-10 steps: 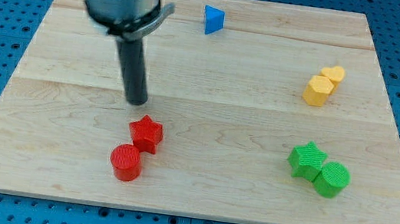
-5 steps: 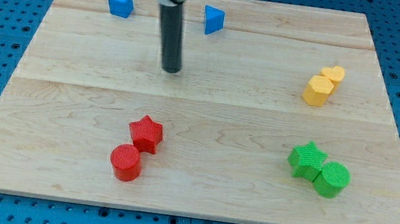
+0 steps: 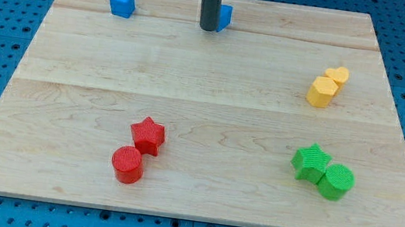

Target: Move the blue triangle towards top right

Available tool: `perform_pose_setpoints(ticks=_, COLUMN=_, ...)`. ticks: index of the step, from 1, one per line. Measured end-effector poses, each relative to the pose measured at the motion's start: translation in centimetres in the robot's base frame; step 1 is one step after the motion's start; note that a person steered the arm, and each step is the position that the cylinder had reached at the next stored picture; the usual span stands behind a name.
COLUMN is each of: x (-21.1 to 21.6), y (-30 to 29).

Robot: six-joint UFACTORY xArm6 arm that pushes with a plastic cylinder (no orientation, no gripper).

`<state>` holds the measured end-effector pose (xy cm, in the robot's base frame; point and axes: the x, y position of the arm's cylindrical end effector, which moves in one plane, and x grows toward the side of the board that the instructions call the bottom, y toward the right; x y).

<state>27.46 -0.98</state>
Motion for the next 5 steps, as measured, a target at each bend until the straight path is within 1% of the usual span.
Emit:
perform_pose_setpoints(ticks=1, x=-0.1, y=-2.0)
perform_pose_setpoints(ticks=2, x=-2.6, y=0.6)
perform_pose_setpoints(ticks=3, x=-3.2, y=4.0)
perform_pose_setpoints(ticks=4, x=-4.7, y=4.2)
perform_pose_setpoints(ticks=5, x=-6.8, y=6.7)
